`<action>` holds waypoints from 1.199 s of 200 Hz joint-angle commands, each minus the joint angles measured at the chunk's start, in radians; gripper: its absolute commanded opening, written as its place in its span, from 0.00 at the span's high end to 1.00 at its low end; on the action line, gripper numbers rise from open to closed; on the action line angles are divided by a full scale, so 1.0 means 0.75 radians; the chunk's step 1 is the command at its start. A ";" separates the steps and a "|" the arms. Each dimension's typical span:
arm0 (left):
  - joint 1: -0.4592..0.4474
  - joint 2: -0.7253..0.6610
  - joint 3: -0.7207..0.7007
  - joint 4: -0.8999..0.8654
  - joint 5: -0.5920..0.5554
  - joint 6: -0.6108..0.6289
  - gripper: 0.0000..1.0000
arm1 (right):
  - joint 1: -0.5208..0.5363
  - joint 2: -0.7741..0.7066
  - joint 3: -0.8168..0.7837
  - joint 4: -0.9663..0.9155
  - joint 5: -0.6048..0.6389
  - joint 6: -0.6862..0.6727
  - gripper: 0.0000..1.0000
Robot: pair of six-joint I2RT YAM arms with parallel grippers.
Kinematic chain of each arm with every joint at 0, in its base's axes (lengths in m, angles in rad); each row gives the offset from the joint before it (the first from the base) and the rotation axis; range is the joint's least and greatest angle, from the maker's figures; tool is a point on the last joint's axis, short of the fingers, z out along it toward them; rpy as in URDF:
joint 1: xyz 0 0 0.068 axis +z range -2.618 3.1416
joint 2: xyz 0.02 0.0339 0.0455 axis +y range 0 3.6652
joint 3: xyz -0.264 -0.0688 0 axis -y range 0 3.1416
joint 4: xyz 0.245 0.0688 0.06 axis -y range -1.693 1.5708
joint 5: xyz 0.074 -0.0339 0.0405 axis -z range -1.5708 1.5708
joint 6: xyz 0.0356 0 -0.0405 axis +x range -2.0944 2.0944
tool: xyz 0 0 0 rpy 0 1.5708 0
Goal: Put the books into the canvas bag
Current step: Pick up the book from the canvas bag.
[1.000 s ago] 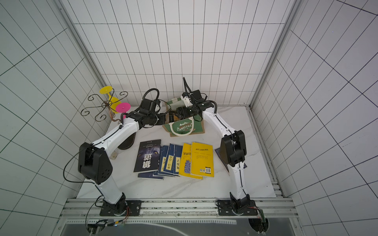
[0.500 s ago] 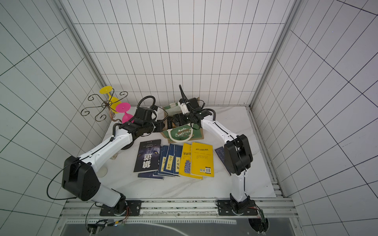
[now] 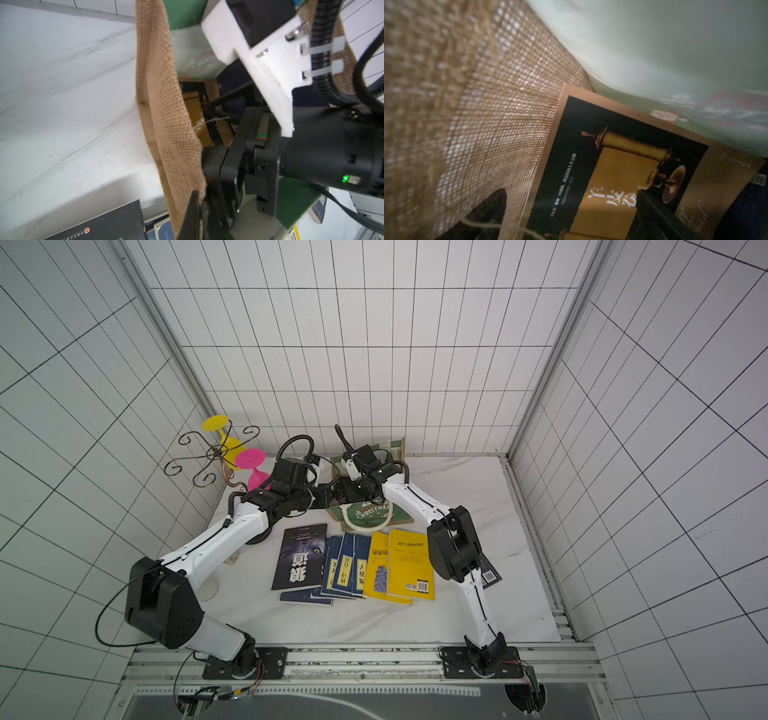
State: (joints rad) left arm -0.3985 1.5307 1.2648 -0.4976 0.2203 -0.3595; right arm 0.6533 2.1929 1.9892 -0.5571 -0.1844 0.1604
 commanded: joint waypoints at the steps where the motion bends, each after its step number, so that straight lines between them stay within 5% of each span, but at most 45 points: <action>1: 0.009 -0.010 -0.005 0.034 0.052 -0.001 1.00 | 0.032 0.057 0.176 -0.059 0.043 -0.013 0.02; 40: 0.028 -0.015 -0.005 0.034 0.068 0.005 1.00 | 0.033 0.212 0.368 -0.205 0.331 0.022 0.02; 95: 0.057 -0.018 -0.003 0.033 0.087 0.023 1.00 | 0.005 0.111 0.306 -0.221 0.662 -0.007 0.05; 180: 0.068 -0.018 -0.028 0.047 0.103 0.015 1.00 | -0.110 -0.012 0.240 -0.214 0.500 -0.032 0.99; 240: 0.071 -0.018 -0.028 0.054 0.112 0.015 1.00 | -0.208 -0.171 0.043 -0.048 0.182 -0.050 1.00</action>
State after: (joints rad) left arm -0.3546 1.5307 1.2560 -0.4629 0.2939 -0.3546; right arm 0.5407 2.1654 2.1269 -0.6746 0.0788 0.1524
